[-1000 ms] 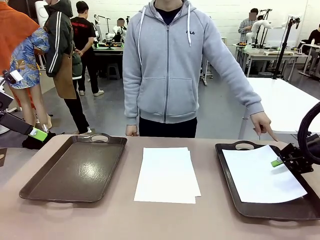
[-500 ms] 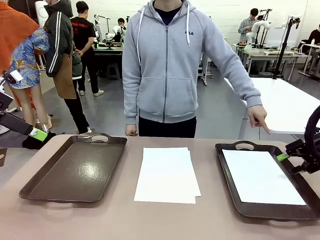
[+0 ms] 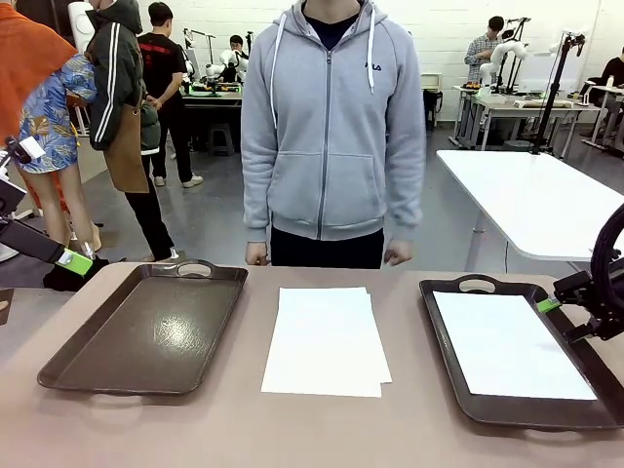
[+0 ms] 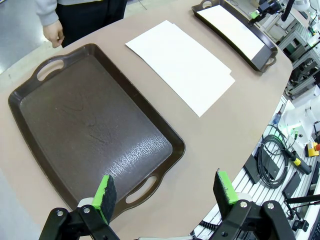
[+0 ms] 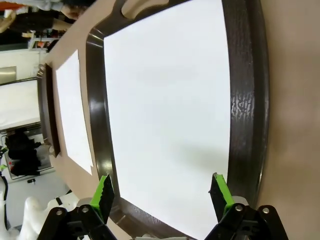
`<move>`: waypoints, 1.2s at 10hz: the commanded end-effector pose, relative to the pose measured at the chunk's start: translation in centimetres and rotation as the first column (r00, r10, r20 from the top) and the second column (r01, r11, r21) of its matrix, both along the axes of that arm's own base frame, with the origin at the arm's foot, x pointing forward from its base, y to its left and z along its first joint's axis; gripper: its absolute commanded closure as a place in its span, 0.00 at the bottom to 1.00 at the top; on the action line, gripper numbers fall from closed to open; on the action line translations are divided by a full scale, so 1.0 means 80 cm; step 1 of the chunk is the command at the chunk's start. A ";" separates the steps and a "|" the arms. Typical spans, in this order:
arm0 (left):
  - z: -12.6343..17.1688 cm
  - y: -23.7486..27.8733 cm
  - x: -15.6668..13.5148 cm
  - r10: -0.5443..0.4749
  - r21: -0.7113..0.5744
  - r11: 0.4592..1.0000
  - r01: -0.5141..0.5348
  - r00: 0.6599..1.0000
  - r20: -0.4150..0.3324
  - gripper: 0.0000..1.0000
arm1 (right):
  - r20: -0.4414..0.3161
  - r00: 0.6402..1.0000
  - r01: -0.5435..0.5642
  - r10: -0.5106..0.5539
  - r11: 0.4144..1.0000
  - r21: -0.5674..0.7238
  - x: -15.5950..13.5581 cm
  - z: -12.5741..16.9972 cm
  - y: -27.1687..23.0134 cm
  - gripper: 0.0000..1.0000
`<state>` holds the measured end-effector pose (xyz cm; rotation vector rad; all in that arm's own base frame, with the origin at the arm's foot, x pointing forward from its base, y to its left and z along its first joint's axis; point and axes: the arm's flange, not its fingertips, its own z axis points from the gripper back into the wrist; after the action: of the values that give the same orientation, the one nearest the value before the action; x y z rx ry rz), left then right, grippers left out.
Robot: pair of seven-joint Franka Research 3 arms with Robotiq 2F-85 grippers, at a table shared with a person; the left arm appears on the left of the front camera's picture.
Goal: Sort the A4 documents.
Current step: Place the A4 Paper in the designated Handle tray, then receive the A4 Paper.
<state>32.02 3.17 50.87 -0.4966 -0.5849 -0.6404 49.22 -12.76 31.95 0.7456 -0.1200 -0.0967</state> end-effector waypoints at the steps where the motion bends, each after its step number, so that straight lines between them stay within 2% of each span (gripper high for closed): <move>1: -0.002 0.003 0.000 -0.015 -0.014 1.000 0.016 1.000 0.009 0.00 | 0.006 1.000 0.010 -0.010 1.000 -0.007 -0.001 0.000 -0.006 0.00; 12: -0.002 0.003 0.000 -0.015 -0.014 1.000 0.016 1.000 0.009 0.00 | 0.006 1.000 0.010 -0.010 1.000 -0.007 -0.001 0.000 -0.006 0.00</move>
<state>32.02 3.17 50.87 -0.4966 -0.5849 -0.6404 49.10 -13.27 31.97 0.7441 -0.1247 -0.1058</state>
